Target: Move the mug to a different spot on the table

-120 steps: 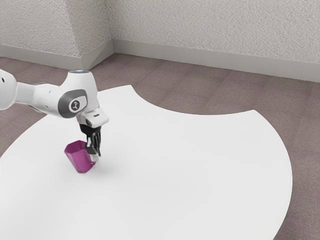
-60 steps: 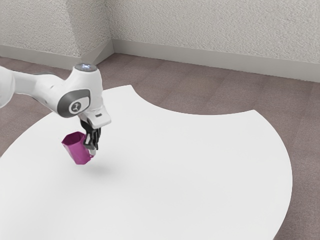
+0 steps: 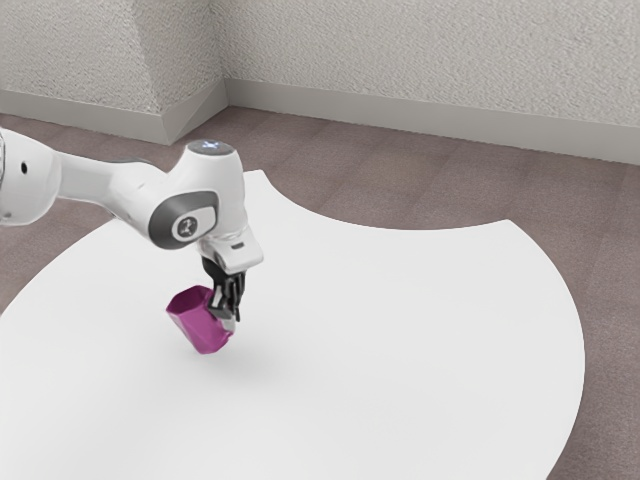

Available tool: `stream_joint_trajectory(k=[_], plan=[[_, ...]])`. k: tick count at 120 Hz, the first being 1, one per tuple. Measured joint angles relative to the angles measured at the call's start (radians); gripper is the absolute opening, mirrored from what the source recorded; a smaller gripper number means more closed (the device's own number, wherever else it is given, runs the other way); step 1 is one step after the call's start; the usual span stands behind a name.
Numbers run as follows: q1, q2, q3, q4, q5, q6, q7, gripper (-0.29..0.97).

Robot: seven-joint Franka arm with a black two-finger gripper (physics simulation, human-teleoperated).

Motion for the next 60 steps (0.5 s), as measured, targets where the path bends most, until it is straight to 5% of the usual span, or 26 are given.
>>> stream_joint_trajectory(k=[24,60], plan=[[-0.027,0.069,0.007,0.056,0.055,0.0,-0.017,-0.06],[-0.048,0.098,0.018,0.064,0.091,-0.016,-0.015,0.47]])
